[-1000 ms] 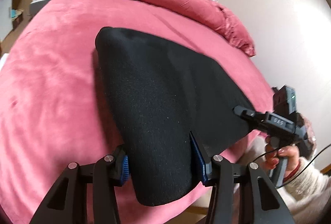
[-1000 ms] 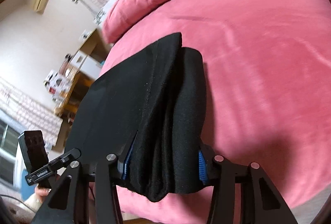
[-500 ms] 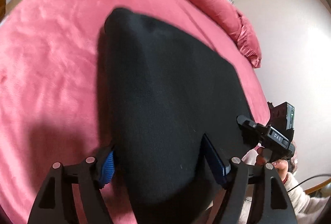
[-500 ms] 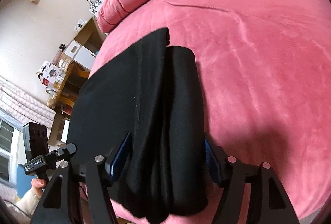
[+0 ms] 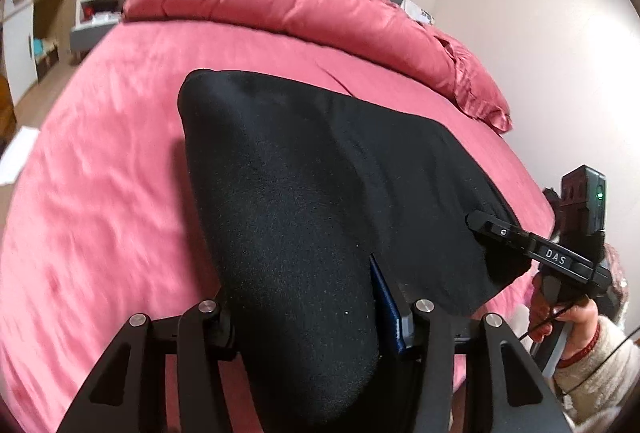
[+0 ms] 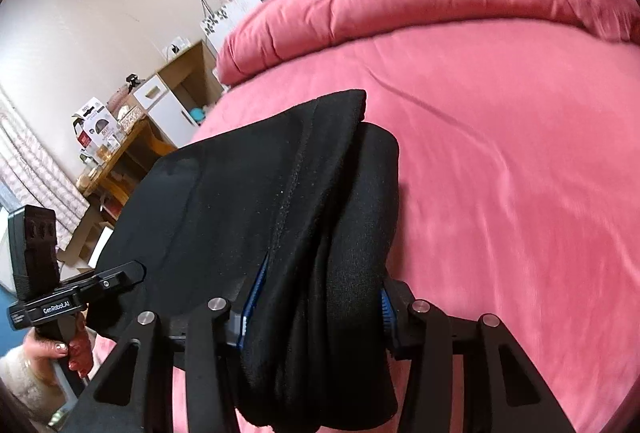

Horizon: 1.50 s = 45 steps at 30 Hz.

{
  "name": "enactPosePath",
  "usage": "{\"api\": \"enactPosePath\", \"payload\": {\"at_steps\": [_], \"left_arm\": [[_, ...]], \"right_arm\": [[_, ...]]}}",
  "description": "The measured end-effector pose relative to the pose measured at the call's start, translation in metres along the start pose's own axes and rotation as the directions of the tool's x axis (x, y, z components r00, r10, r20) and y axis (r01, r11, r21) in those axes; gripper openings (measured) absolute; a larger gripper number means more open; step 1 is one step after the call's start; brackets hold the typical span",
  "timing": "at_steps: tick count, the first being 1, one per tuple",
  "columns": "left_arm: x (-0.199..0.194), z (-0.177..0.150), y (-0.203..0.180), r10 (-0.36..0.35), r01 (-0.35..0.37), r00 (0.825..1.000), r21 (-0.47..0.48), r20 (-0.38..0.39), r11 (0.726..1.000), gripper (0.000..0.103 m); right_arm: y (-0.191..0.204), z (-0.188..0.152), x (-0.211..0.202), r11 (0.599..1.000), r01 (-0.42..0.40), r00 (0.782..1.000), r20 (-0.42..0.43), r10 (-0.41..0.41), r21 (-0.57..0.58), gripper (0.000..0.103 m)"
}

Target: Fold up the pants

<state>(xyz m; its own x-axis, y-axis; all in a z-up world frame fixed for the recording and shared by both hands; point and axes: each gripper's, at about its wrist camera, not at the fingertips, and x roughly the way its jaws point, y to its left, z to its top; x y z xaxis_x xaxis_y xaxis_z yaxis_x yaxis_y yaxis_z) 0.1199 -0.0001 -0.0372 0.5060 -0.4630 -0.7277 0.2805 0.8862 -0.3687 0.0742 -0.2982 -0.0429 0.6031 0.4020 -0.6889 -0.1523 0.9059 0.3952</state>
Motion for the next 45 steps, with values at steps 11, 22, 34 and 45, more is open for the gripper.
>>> {"api": "enactPosePath", "payload": {"at_steps": [11, 22, 34, 45], "left_arm": [[0.056, 0.091, 0.032, 0.101, -0.103, 0.994, 0.039, 0.049, 0.994, 0.054], [0.113, 0.079, 0.057, 0.145, -0.149, 0.987, 0.063, 0.067, 0.987, 0.075], [0.076, 0.036, 0.028, 0.270, -0.274, 0.958, 0.027, 0.091, 0.961, 0.075], [0.064, 0.007, 0.017, 0.330, -0.332, 0.943, 0.064, 0.036, 0.941, 0.075]], "right_arm": [[0.008, 0.086, 0.071, 0.996, 0.054, 0.996, 0.073, -0.049, -0.069, 0.048], [-0.040, 0.076, 0.122, 0.995, 0.055, 0.997, 0.046, -0.059, 0.087, 0.064], [-0.011, 0.053, 0.079, 0.977, 0.214, 0.976, 0.042, -0.214, 0.022, 0.068], [-0.006, 0.026, 0.051, 0.965, 0.240, 0.969, 0.040, -0.245, 0.106, 0.074]]}}
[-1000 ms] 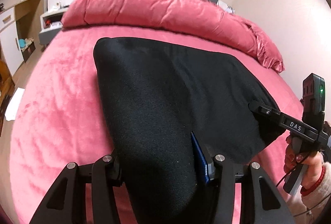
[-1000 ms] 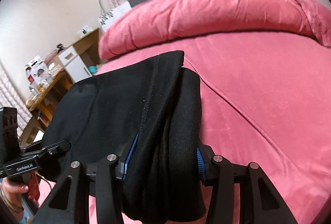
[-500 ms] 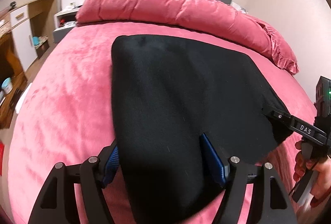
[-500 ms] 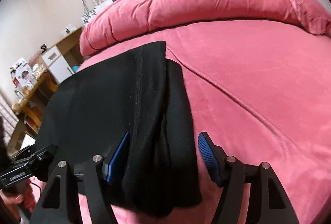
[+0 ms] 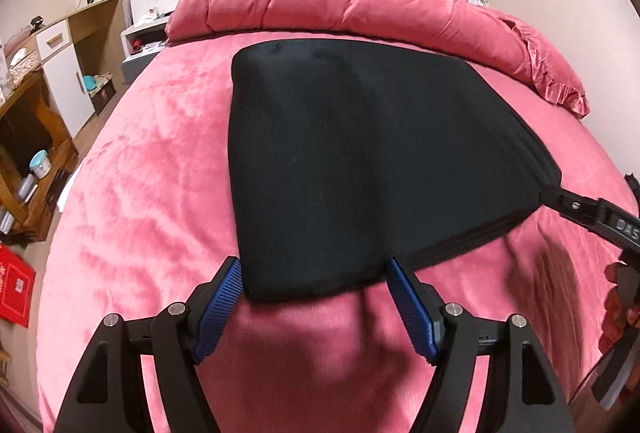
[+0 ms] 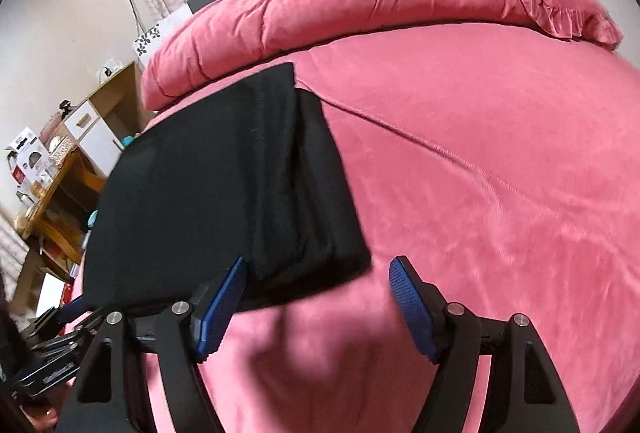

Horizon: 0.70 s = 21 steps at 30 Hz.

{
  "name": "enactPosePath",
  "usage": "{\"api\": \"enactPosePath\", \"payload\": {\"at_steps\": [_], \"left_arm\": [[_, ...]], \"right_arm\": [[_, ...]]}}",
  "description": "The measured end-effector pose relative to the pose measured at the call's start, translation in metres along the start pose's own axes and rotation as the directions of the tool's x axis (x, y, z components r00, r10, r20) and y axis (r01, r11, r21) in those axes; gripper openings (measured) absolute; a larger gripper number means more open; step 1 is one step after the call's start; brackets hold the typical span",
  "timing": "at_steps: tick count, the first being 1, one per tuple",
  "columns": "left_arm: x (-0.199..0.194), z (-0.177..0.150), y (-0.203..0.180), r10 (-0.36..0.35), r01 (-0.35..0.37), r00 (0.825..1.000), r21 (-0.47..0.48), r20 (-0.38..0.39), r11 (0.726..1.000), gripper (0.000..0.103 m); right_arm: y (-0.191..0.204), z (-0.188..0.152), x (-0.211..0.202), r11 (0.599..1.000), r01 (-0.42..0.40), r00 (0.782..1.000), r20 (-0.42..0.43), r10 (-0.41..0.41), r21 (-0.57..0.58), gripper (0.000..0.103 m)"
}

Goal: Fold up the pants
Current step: 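Open both tools and pull them back from the folded pants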

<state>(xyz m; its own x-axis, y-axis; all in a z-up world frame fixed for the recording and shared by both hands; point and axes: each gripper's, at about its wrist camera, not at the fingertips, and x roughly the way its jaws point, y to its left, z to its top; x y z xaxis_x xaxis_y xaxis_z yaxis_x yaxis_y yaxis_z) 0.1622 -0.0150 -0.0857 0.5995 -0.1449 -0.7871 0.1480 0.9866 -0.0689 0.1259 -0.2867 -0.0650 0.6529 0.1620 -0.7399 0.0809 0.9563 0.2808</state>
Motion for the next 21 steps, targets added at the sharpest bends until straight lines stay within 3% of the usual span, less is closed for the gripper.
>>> {"api": "enactPosePath", "payload": {"at_steps": [2, 10, 18, 21], "left_arm": [[-0.004, -0.008, -0.006, 0.027, -0.027, 1.000, 0.007, -0.016, 1.000, 0.075], [-0.035, -0.049, -0.013, -0.001, -0.003, 0.999, -0.092, -0.050, 0.996, 0.075], [-0.068, -0.066, -0.022, 0.063, -0.063, 0.998, -0.059, -0.005, 0.996, 0.075], [-0.081, -0.070, -0.024, 0.051, -0.050, 0.999, -0.072, 0.015, 0.996, 0.075]], "right_arm": [[0.009, -0.008, -0.008, 1.000, 0.000, 1.000, 0.009, 0.000, -0.019, 0.074], [0.038, -0.052, -0.029, 0.993, -0.011, 1.000, -0.021, 0.008, -0.120, 0.074], [0.055, -0.077, -0.046, 0.982, -0.038, 0.999, -0.031, 0.033, -0.185, 0.074], [0.062, -0.082, -0.055, 0.977, -0.035, 0.999, -0.009, 0.034, -0.208, 0.074]]}}
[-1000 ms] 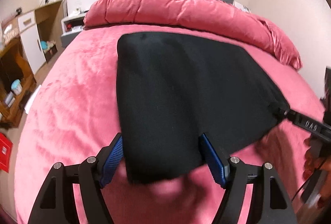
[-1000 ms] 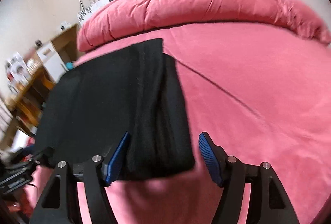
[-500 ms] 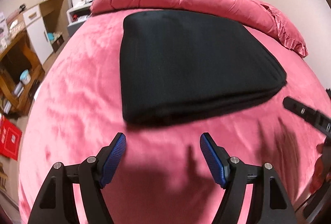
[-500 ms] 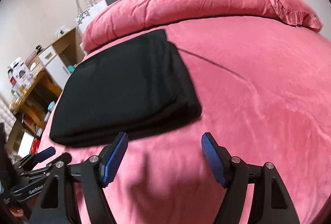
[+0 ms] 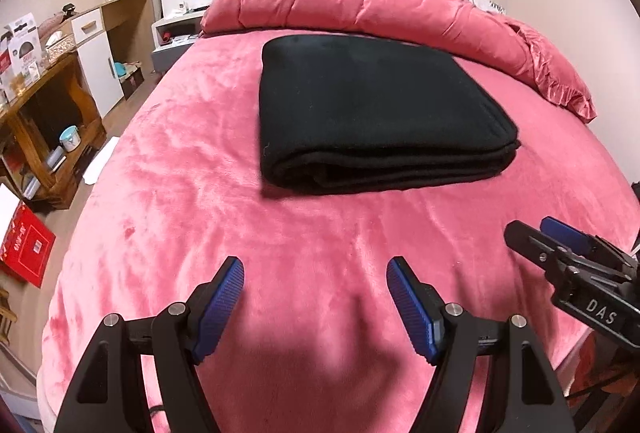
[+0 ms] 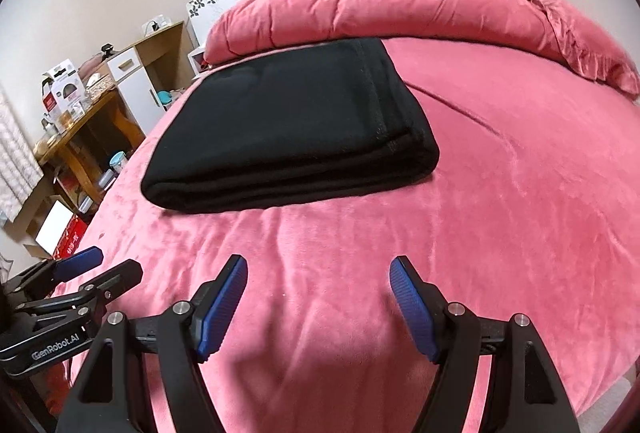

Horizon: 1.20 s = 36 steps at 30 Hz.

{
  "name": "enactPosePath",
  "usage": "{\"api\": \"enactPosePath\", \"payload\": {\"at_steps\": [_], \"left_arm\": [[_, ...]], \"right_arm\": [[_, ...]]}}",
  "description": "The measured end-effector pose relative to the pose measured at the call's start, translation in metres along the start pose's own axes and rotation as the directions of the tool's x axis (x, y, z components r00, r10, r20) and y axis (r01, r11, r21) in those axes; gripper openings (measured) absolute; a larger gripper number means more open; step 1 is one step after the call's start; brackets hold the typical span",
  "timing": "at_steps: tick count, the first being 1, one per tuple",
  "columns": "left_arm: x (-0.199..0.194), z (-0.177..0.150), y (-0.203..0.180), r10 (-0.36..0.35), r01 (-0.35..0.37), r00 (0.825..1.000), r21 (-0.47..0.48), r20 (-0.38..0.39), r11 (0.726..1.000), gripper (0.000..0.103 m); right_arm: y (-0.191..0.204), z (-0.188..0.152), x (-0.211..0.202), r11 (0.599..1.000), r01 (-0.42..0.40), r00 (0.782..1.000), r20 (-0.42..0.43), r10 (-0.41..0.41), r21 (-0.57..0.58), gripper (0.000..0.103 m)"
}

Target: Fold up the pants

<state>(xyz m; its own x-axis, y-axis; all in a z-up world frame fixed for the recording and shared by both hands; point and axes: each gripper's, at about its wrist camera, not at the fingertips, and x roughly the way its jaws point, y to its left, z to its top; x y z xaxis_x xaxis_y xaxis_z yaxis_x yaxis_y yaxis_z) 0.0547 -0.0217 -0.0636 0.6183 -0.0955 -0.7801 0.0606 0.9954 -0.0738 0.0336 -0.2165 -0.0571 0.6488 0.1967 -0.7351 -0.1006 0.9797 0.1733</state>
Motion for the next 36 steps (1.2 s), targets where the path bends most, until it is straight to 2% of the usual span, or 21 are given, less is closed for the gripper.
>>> {"api": "enactPosePath", "payload": {"at_steps": [6, 13, 20, 23, 36], "left_arm": [[-0.015, -0.001, 0.005, 0.026, -0.025, 0.999, -0.024, 0.036, 0.999, 0.075], [-0.036, -0.004, 0.001, 0.123, -0.124, 0.983, -0.005, 0.135, 0.992, 0.075], [-0.055, -0.003, -0.005, 0.125, -0.127, 0.974, -0.005, 0.188, 0.992, 0.075], [-0.057, -0.005, -0.008, 0.125, -0.126, 0.974, -0.005, 0.188, 0.992, 0.075], [-0.065, -0.009, -0.011, 0.124, -0.124, 0.970, -0.010, 0.211, 0.992, 0.075]], "right_arm": [[0.012, 0.000, -0.014, 0.998, 0.020, 0.998, 0.054, -0.017, -0.053, 0.076], [0.019, -0.002, -0.036, 0.996, 0.060, 0.992, 0.115, -0.053, -0.064, 0.082], [0.018, -0.004, -0.045, 0.994, 0.092, 0.988, 0.126, -0.084, -0.061, 0.089], [0.019, -0.005, -0.047, 0.992, 0.106, 0.986, 0.134, -0.096, -0.064, 0.097], [0.014, -0.005, -0.051, 0.993, 0.110, 0.985, 0.141, -0.102, -0.053, 0.098]]}}
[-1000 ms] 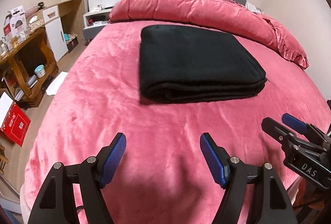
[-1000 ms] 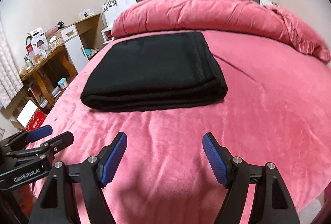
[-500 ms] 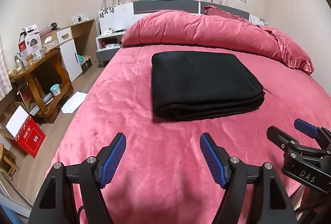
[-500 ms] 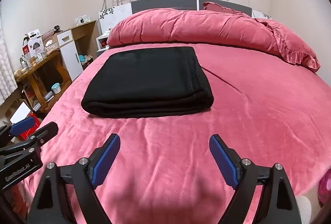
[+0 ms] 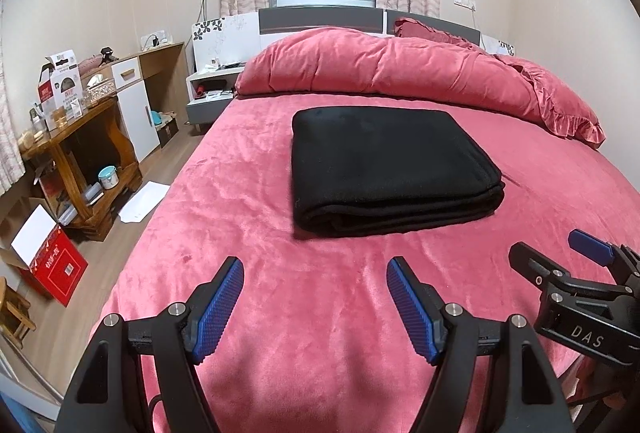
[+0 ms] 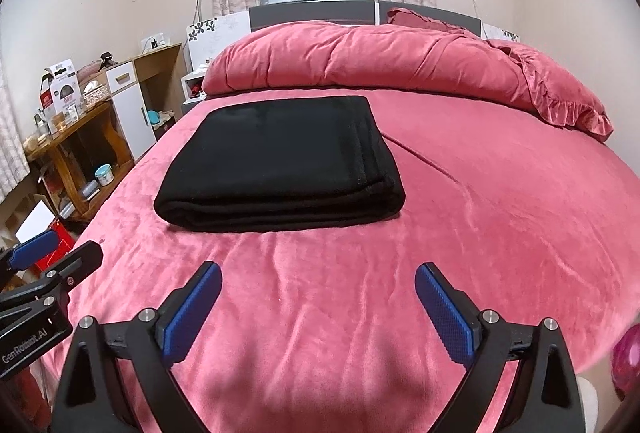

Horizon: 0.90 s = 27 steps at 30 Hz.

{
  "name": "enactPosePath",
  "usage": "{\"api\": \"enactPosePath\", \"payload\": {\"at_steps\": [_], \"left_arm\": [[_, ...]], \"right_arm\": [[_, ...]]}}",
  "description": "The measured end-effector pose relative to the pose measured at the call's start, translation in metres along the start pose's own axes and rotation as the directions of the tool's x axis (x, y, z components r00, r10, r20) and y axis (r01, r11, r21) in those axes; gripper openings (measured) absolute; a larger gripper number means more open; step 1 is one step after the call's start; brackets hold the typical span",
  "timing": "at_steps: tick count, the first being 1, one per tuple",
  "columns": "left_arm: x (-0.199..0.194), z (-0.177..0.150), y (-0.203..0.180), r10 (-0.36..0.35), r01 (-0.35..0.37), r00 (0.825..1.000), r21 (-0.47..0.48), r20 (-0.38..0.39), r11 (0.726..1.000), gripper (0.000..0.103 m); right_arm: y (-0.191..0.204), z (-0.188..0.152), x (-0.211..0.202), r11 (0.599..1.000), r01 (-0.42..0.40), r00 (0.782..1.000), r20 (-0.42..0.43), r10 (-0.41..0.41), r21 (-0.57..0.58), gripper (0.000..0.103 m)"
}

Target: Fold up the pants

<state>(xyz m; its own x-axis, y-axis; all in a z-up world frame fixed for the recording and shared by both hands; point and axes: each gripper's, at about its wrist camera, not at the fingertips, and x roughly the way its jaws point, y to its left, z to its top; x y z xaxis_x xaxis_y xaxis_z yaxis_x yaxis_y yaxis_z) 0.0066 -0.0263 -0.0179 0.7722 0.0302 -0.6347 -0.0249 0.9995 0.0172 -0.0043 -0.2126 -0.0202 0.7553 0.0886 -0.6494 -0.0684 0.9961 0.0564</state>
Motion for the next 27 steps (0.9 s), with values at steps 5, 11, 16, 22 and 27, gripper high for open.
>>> {"api": "enactPosePath", "payload": {"at_steps": [5, 11, 16, 22, 27], "left_arm": [[0.0004, -0.0003, 0.0019, -0.004, 0.004, 1.000, -0.011, -0.007, 1.000, 0.075], [0.0024, -0.0012, 0.0039, -0.001, 0.001, 1.000, -0.020, -0.017, 1.000, 0.075], [0.0041, -0.0020, 0.0052, -0.007, 0.006, 1.000, -0.026, -0.025, 1.000, 0.075], [0.0041, -0.0022, 0.0055, -0.006, 0.005, 1.000, -0.026, -0.024, 1.000, 0.075], [0.0041, -0.0024, 0.0050, -0.006, 0.005, 1.000, -0.025, -0.026, 1.000, 0.075]], "right_arm": [[-0.0004, -0.0005, 0.0000, 1.000, -0.005, 1.000, -0.004, 0.005, 0.006, 0.098], [0.0019, -0.0018, -0.0010, 1.000, -0.012, 1.000, -0.002, 0.012, -0.002, 0.098], [0.0018, -0.0019, -0.0006, 1.000, -0.013, 1.000, -0.006, 0.013, -0.002, 0.098], [0.0027, -0.0025, 0.0004, 1.000, -0.019, 1.000, -0.012, 0.019, -0.004, 0.098], [0.0032, -0.0028, 0.0010, 1.000, -0.022, 1.000, -0.015, 0.021, -0.005, 0.098]]}}
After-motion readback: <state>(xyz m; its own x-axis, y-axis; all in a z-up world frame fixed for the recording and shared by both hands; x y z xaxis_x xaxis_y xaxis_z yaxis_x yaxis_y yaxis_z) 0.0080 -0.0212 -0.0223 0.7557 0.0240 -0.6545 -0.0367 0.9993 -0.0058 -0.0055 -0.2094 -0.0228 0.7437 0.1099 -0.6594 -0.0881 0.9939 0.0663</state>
